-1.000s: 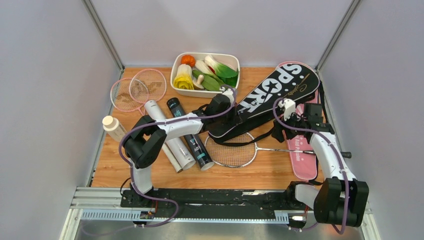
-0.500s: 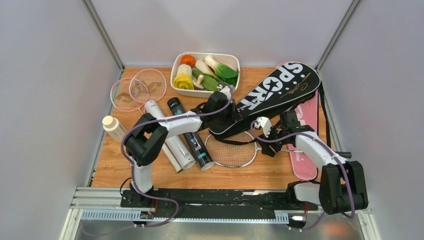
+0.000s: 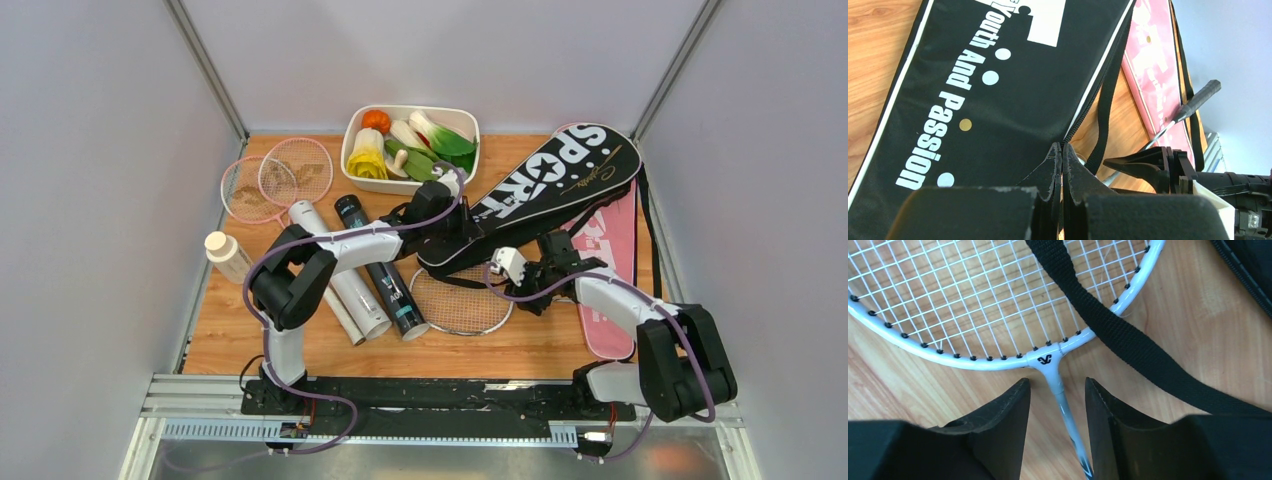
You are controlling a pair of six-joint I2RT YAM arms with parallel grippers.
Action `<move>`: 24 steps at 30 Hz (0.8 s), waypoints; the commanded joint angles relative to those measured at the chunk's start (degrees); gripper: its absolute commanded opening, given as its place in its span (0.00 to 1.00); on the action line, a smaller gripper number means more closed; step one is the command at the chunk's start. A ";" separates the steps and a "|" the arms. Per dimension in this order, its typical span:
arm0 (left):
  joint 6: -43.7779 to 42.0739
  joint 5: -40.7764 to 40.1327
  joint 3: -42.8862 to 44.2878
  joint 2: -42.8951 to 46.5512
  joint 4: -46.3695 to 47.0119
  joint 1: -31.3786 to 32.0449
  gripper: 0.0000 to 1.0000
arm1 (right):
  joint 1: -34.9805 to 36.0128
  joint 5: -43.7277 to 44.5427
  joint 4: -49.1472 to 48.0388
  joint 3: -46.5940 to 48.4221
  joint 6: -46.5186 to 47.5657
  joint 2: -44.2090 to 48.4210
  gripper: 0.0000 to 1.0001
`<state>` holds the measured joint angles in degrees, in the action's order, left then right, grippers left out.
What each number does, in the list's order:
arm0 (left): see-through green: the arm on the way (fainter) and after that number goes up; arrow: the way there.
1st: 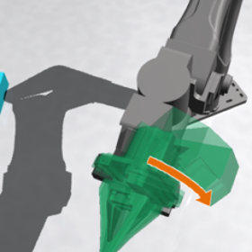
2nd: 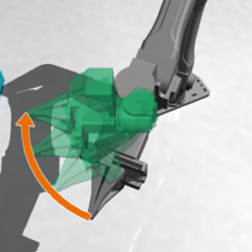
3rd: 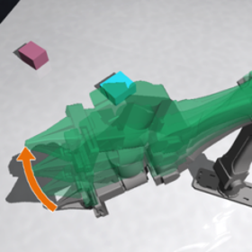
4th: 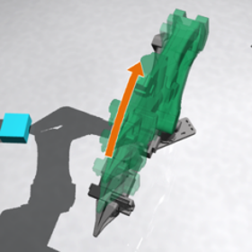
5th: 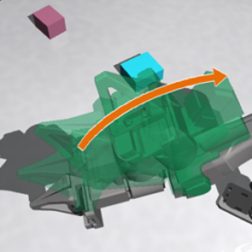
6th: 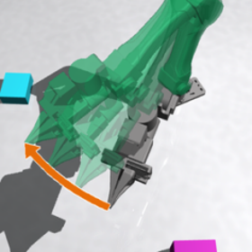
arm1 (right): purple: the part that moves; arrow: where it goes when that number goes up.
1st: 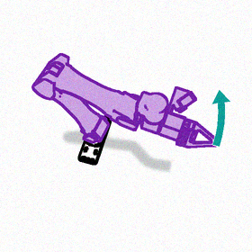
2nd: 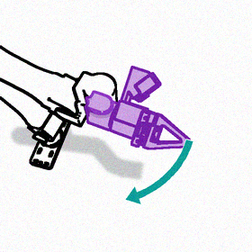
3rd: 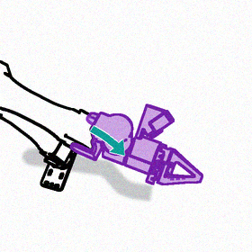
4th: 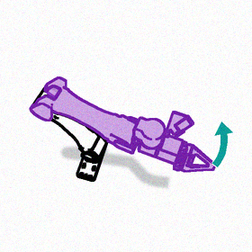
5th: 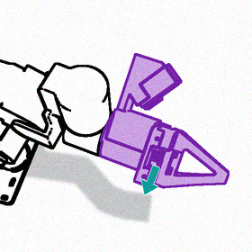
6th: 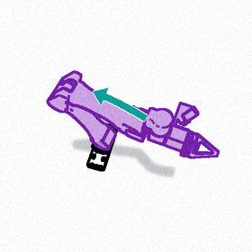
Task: Pack up the badminton gear
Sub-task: Pick up the racket from the center of the board.
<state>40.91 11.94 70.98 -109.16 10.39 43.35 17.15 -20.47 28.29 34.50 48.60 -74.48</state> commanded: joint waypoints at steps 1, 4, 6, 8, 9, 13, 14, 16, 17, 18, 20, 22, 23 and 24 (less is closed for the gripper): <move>1.03 0.91 1.60 -0.28 4.32 -0.37 0.00 | 1.70 3.18 -4.59 -1.93 2.21 -0.67 0.47; 1.54 1.39 1.80 -0.66 4.44 -0.37 0.00 | 3.69 4.59 -5.12 -2.24 2.19 -1.69 0.32; 1.58 1.92 1.91 -0.65 4.46 -0.37 0.00 | 4.24 5.49 -4.98 -2.22 1.80 -1.34 0.18; 1.14 2.28 2.15 -0.43 4.46 -0.37 0.00 | 4.47 5.87 -3.61 -2.00 1.82 0.19 0.03; 0.43 2.51 2.32 -0.39 4.39 -0.40 0.00 | 4.47 5.81 -2.97 -1.98 1.85 1.22 0.00; -2.23 3.66 3.94 -0.70 3.93 -0.38 0.00 | 4.50 4.32 0.15 -1.78 2.35 4.16 0.00; -2.58 3.98 4.00 -0.83 4.24 -0.37 0.00 | 4.48 3.94 0.97 -1.46 2.37 4.67 0.00; -3.43 4.44 4.01 -1.07 5.10 -0.42 0.00 | 4.45 3.67 2.80 -0.40 2.39 5.66 0.00; -3.85 4.68 4.09 -1.15 5.28 -0.44 0.00 | 4.48 3.25 4.19 0.31 2.38 6.07 0.00; -4.01 5.11 4.26 -1.29 5.31 -0.39 0.00 | 4.49 2.67 5.90 1.18 2.33 6.37 0.00; -4.53 5.73 4.42 -1.12 6.13 -0.38 0.00 | 4.39 1.08 9.67 3.07 2.37 6.62 0.00; -5.07 5.81 4.52 -0.77 6.91 -0.37 0.00 | 4.39 0.26 12.46 4.51 2.65 6.89 0.00; -5.78 5.85 4.69 -0.50 7.00 -0.37 0.00 | 4.39 -0.25 13.75 5.19 2.86 7.20 0.00; -6.29 5.89 5.15 -0.38 6.77 -0.37 0.00 | 4.45 -0.64 14.36 5.57 2.90 7.50 0.00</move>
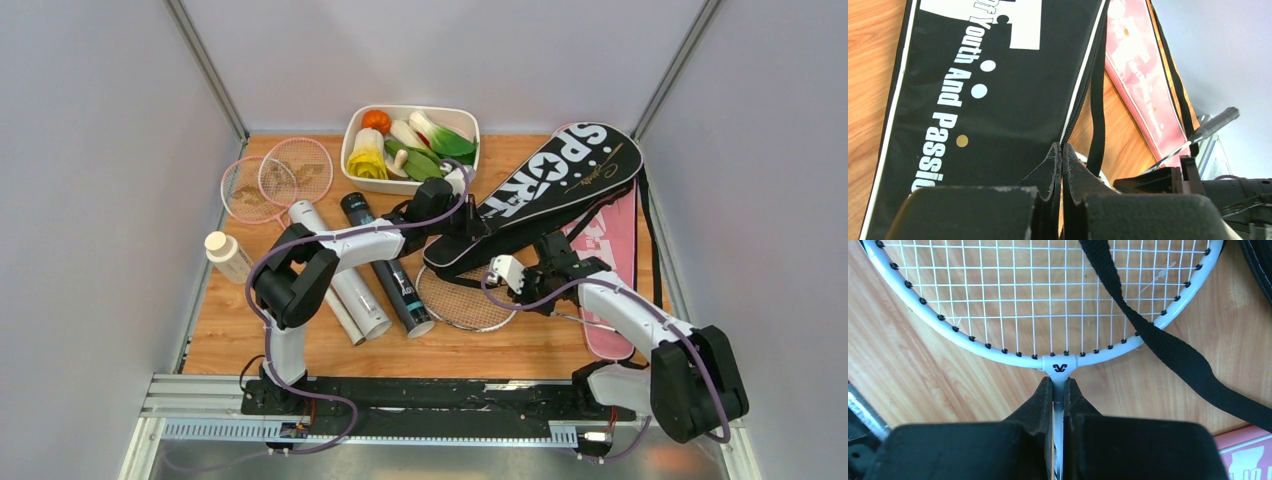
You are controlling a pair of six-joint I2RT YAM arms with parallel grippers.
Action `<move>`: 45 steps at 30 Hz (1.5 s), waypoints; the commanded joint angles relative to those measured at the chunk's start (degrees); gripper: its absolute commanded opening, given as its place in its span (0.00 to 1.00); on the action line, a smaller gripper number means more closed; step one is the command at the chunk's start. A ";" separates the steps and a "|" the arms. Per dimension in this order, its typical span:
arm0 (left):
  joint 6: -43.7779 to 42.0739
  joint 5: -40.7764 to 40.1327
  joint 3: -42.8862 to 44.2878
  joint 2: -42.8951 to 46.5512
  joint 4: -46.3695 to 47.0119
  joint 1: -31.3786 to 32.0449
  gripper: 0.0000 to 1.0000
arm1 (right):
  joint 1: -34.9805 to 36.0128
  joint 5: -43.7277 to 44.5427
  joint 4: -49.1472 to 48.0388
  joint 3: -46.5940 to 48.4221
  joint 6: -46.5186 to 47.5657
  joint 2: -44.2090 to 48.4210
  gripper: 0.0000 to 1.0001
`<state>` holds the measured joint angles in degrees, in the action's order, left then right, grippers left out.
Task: Pack up the badminton gear
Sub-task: Pick up the racket from the center of the board.
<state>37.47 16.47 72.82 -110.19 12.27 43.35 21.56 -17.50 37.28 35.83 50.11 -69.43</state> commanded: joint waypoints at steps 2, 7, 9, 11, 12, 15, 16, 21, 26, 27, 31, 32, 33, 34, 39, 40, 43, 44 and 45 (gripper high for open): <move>-4.46 1.07 4.49 0.85 3.89 -0.37 0.00 | 0.03 -4.77 7.12 5.34 1.59 2.98 0.00; -7.30 1.27 6.62 0.69 2.73 -0.38 0.00 | -0.02 -6.74 11.62 8.63 2.48 5.48 0.00; -7.89 1.94 7.47 0.41 2.30 -0.37 0.00 | 0.02 -7.09 13.98 9.85 2.95 6.67 0.00; -8.55 2.20 8.41 0.15 1.68 -0.43 0.00 | -0.03 -8.27 16.08 10.79 3.53 7.59 0.00; -9.08 2.36 8.80 0.11 0.99 -0.40 0.00 | -0.01 -8.97 16.63 11.08 3.63 8.00 0.00; -10.66 3.05 10.76 -0.41 -1.24 -0.38 0.00 | 0.04 -13.11 17.86 11.52 3.87 10.50 0.00; -11.43 3.14 11.07 -0.58 -1.61 -0.42 0.00 | -0.02 -14.64 18.16 11.58 3.80 11.45 0.00; -12.17 7.73 13.94 -2.17 -3.89 -1.00 0.00 | 0.04 -18.69 21.50 13.08 4.04 14.06 0.00; -13.16 14.38 19.31 -5.30 -9.42 -2.03 0.00 | -0.03 -20.39 22.89 16.03 3.74 18.33 0.00; -13.86 14.16 19.21 -5.08 -9.71 -2.04 0.00 | 0.04 -20.94 23.17 16.89 3.72 18.82 0.00; -13.67 14.60 17.21 -3.68 -7.37 -2.60 0.00 | 0.03 -23.05 24.05 19.55 3.90 20.69 0.00; -13.40 15.10 16.71 -3.53 -6.61 -2.86 0.00 | -0.01 -23.89 24.00 20.44 4.08 21.37 0.00; -12.87 15.27 16.46 -3.49 -6.32 -3.03 0.00 | 0.02 -24.77 23.82 21.37 4.01 21.96 0.00; -12.73 15.37 15.84 -3.29 -5.67 -3.26 0.00 | 0.05 -25.59 23.73 22.50 3.85 22.42 0.00; -10.97 14.88 12.39 -1.79 -2.45 -3.54 0.00 | -0.02 -25.82 14.12 25.30 2.43 28.02 0.00; -10.26 14.86 11.15 -1.57 -0.98 -3.54 0.00 | -0.03 -25.33 8.52 23.97 0.47 29.79 0.00; -9.24 13.69 8.33 -0.57 0.96 -3.54 0.00 | 0.04 -21.52 -8.86 18.71 -9.53 34.29 0.00; -9.28 12.87 7.92 -0.34 1.36 -3.54 0.00 | -0.02 -20.31 -12.01 18.09 -12.16 34.53 0.00; -9.27 12.48 6.94 0.16 1.49 -3.54 0.00 | -0.03 -19.10 -14.31 18.11 -14.76 34.06 0.00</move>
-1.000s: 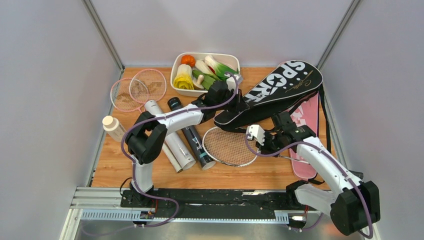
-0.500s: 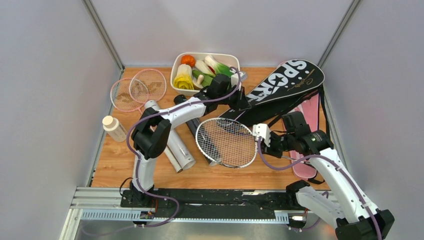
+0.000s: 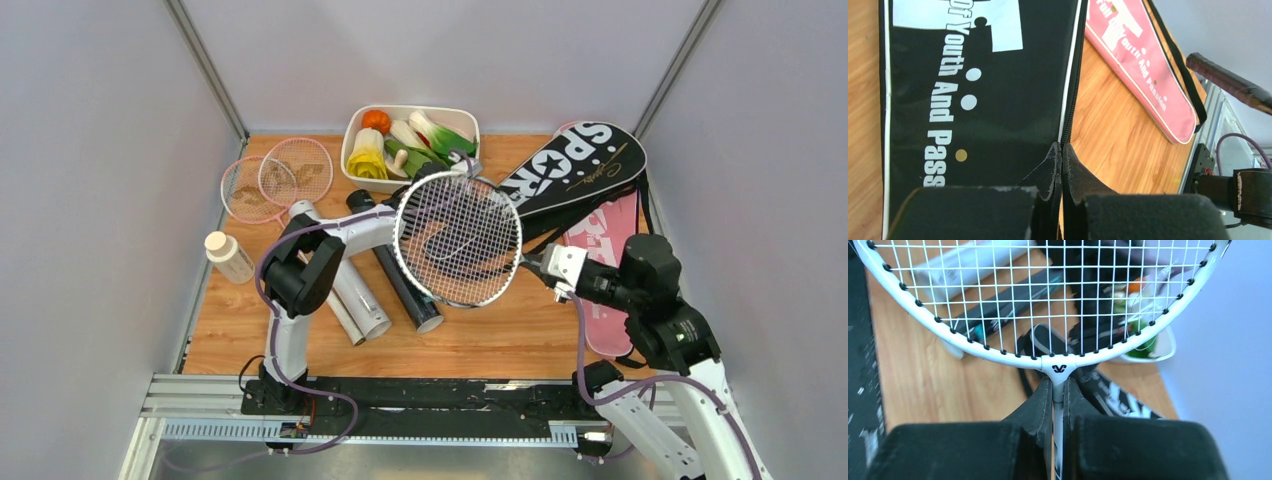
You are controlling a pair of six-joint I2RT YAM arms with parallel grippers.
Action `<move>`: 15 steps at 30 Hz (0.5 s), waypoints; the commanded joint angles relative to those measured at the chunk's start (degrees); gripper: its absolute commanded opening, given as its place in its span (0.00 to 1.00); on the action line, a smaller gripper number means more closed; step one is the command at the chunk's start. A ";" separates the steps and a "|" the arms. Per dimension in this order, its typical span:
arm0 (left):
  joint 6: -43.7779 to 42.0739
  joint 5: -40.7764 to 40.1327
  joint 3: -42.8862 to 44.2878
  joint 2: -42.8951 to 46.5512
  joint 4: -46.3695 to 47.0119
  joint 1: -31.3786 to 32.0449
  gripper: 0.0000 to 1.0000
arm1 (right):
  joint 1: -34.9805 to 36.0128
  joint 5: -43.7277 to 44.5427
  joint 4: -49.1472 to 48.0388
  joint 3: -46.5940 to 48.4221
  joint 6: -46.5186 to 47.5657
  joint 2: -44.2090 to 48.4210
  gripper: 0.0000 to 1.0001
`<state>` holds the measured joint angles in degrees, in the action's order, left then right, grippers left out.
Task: Pack up the badminton gear
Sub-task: Pick up the racket from the center of the board.
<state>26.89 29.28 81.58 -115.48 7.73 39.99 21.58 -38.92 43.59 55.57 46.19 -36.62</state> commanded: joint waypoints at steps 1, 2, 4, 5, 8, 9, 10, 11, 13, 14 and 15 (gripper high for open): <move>1.21 -1.23 -2.29 5.67 6.28 -0.17 0.00 | -0.03 3.56 -22.11 -1.07 -12.66 0.31 0.00; 1.13 -2.03 -3.16 6.22 6.49 -0.17 0.00 | -0.05 4.81 -23.19 -0.29 -14.43 -0.88 0.00; 1.00 -2.92 -4.34 6.86 7.42 -0.17 0.00 | -0.05 9.62 -25.41 1.81 -19.95 -4.01 0.00; 1.06 -3.14 -4.64 7.03 7.62 -0.17 0.00 | -0.04 13.04 -26.39 2.89 -23.45 -5.61 0.00; 1.35 -4.16 -5.59 7.68 8.44 -0.17 0.00 | -0.01 31.64 -27.25 9.74 -37.90 -12.66 0.00; 1.55 -4.33 -5.84 7.83 8.75 -0.17 0.00 | -0.05 35.39 -25.69 12.54 -40.72 -15.16 0.00; 1.70 -4.69 -6.42 8.13 9.64 -0.17 0.00 | -0.04 37.81 -23.47 15.36 -43.40 -17.53 0.00; 1.96 -4.90 -6.65 8.54 10.01 -0.17 0.00 | -0.01 39.96 -21.35 18.19 -46.50 -19.72 0.00; 2.33 -5.31 -7.21 8.74 10.71 -0.18 0.00 | 0.03 42.78 -18.45 21.82 -51.88 -22.85 0.00; 2.38 -5.64 -7.35 8.76 10.75 -0.18 0.00 | -0.04 44.12 -17.85 22.44 -54.27 -23.70 0.00; 2.42 -5.77 -7.42 8.80 10.74 -0.17 0.00 | 0.01 46.44 -17.13 22.30 -57.81 -24.03 0.00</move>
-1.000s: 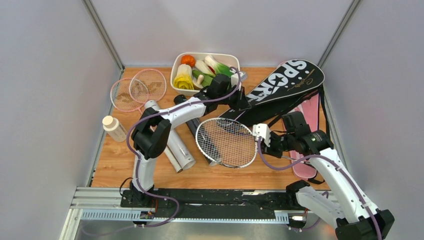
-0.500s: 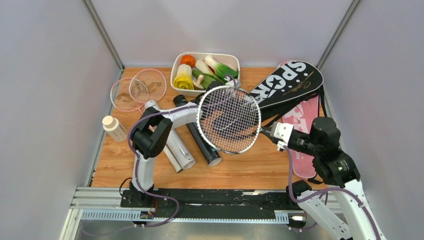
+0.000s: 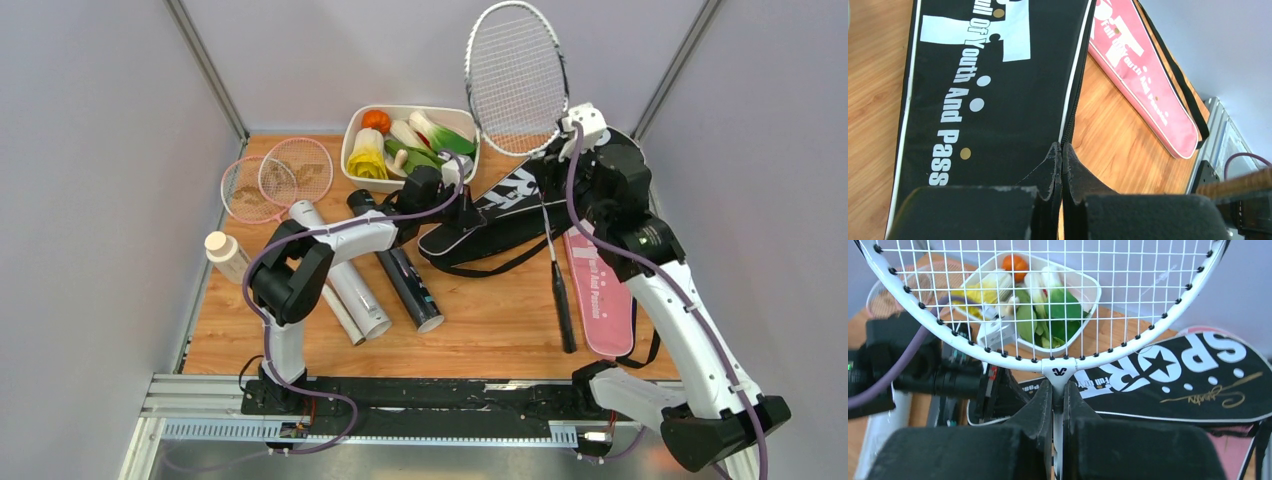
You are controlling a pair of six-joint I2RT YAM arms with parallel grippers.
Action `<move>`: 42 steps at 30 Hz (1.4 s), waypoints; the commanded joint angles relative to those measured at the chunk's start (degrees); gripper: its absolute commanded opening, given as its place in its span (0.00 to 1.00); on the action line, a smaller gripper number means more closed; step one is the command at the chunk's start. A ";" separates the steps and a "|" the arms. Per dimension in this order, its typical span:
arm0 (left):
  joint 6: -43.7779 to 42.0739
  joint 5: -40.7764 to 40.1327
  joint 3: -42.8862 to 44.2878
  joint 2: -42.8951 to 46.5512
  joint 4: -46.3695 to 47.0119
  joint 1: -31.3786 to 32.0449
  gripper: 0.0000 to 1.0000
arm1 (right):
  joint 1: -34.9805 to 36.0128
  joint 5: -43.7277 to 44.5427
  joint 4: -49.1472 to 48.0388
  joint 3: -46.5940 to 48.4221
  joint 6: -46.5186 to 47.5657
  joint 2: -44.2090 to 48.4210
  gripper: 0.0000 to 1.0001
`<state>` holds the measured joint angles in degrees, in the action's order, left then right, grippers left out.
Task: Pack up the badminton gear
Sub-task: Pick up the racket from the center of the board, then place the shuttlecock in the racket bag.
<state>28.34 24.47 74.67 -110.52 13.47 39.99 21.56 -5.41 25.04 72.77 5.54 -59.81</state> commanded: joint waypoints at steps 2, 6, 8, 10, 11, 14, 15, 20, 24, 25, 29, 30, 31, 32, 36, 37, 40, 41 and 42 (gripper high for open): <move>1.06 -1.30 -0.69 3.92 4.61 -0.17 0.00 | 0.00 17.98 6.30 6.15 -25.49 -1.74 0.00; 0.97 -1.49 -2.34 4.37 4.40 -0.15 0.00 | -0.31 20.07 13.76 7.88 -34.88 -4.72 0.00; 0.96 -1.75 -3.14 4.69 4.82 -0.18 0.00 | -0.29 21.72 16.63 7.74 -40.66 -5.88 0.00; 0.90 -2.16 -3.67 5.05 5.15 -0.17 0.00 | -0.29 24.58 20.85 6.99 -48.50 -6.44 0.00; 0.83 -2.41 -3.80 5.23 5.29 -0.17 0.00 | -0.24 25.58 23.07 6.56 -51.90 -6.46 0.00; 0.65 -1.97 -3.75 5.56 5.68 -0.11 0.00 | -0.60 27.91 31.44 4.38 -64.59 -6.03 0.00; 0.71 -1.66 -3.75 5.53 6.03 -0.10 0.00 | -0.79 26.83 32.90 2.99 -66.88 -5.90 0.00; 0.74 -1.24 -2.52 4.98 5.32 0.00 0.00 | -3.84 19.70 37.92 -5.62 -66.23 -8.18 0.00; 1.22 -2.29 -1.50 5.06 4.68 -0.02 0.00 | -5.87 18.49 40.25 -9.34 -62.02 -11.42 0.00; 1.34 -2.43 -1.30 5.16 4.65 -0.01 0.00 | -5.83 18.07 40.33 -10.19 -61.65 -11.66 0.00; 1.72 -3.27 0.34 5.41 3.75 -0.02 0.00 | -6.04 17.82 39.01 -13.91 -61.55 -11.61 0.00; 2.07 -3.28 0.48 5.45 3.86 0.04 0.00 | -6.08 17.10 37.89 -14.69 -60.93 -11.52 0.00; 2.20 -3.33 0.57 5.66 3.98 0.07 0.00 | -6.11 16.97 37.06 -15.32 -60.61 -11.67 0.00; 2.52 -3.28 0.63 5.75 4.12 0.19 0.00 | -6.10 17.32 36.27 -15.68 -60.54 -11.91 0.00; 2.94 -2.91 0.57 5.92 4.04 0.63 0.00 | -6.27 18.14 34.36 -16.36 -59.90 -14.63 0.00; 2.90 -2.82 0.43 5.95 4.04 0.80 0.00 | -6.21 17.91 33.65 -16.47 -59.65 -15.42 0.00; 2.47 -2.26 0.13 5.91 3.65 1.10 0.00 | -6.27 18.17 31.01 -16.38 -59.36 -17.38 0.00; 2.48 -1.73 -0.29 5.90 3.75 1.13 0.00 | -6.35 17.90 29.87 -16.17 -58.87 -18.07 0.00; 2.50 -1.37 -0.61 6.08 3.88 1.14 0.00 | -6.40 17.63 29.08 -15.59 -58.45 -19.24 0.00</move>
<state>30.35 21.52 72.71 -108.20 14.39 40.60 15.55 13.34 59.35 56.16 -54.46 -76.86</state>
